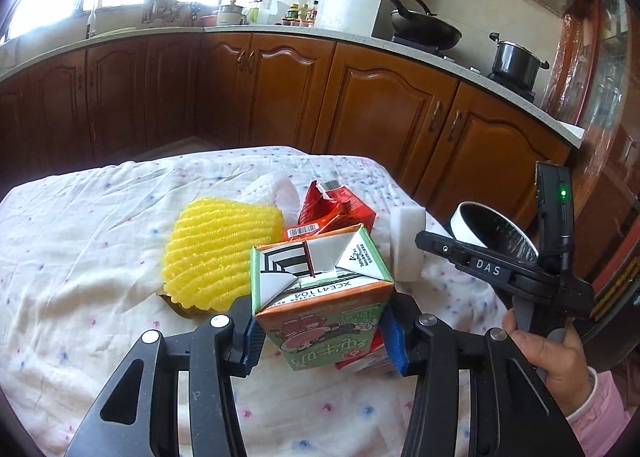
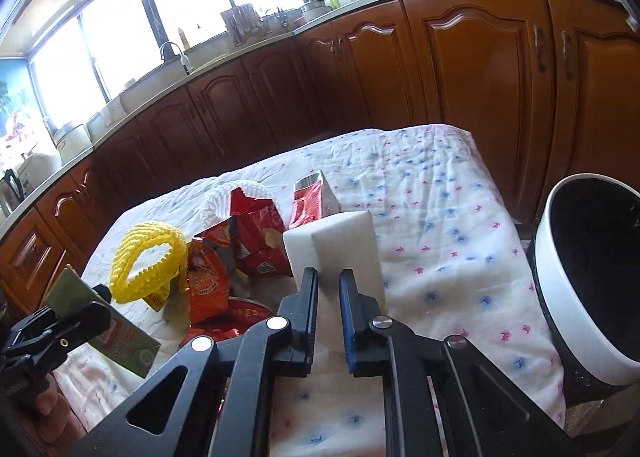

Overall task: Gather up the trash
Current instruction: 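Grasp the green juice carton with the left tool while the right tool grasps the white block, then move both held items over the bin and open both tools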

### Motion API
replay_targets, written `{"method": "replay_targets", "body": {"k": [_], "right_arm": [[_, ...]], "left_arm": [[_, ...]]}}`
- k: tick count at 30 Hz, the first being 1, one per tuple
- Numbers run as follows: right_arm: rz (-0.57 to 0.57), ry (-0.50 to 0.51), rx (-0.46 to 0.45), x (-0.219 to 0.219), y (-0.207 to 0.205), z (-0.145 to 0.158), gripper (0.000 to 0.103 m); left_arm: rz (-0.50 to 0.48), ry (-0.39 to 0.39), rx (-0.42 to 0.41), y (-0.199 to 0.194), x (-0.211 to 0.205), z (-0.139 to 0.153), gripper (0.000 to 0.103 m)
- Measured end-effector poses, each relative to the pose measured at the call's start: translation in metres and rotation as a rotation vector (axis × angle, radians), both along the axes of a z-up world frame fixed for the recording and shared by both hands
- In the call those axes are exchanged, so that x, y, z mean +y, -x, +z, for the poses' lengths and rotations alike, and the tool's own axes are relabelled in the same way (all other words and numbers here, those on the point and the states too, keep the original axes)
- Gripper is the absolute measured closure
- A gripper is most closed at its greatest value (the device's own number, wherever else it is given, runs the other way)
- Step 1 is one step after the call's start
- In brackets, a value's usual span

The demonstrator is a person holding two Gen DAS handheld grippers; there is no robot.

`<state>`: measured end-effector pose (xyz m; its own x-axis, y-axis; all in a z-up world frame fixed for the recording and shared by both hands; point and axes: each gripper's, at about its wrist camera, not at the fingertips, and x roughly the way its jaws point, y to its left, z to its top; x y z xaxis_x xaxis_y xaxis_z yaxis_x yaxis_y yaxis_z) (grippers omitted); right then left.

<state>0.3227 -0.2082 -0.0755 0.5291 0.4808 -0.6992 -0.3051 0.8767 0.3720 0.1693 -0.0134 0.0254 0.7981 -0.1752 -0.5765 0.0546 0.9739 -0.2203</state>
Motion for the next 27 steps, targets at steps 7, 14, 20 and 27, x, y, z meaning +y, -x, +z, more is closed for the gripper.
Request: {"method": "replay_targets", "body": {"k": [7,14,20,27], "right_arm": [[0.005,-0.009,0.037,0.003,-0.017,-0.012,0.020],[0.011,0.003,0.114,0.008,-0.046,-0.037,0.043],[-0.085,-0.021,0.092,-0.022,-0.035,-0.033,0.073],[-0.173,-0.080,0.033,-0.072,0.002,-0.002,0.073]], "left_arm": [[-0.007,0.014,0.002,-0.003,0.003,0.000,0.056],[-0.014,0.012,0.001,-0.010,0.000,0.002,0.056],[-0.073,0.025,-0.010,-0.022,-0.018,0.009,0.056],[-0.180,0.025,-0.023,-0.043,-0.060,0.009,0.056]]}}
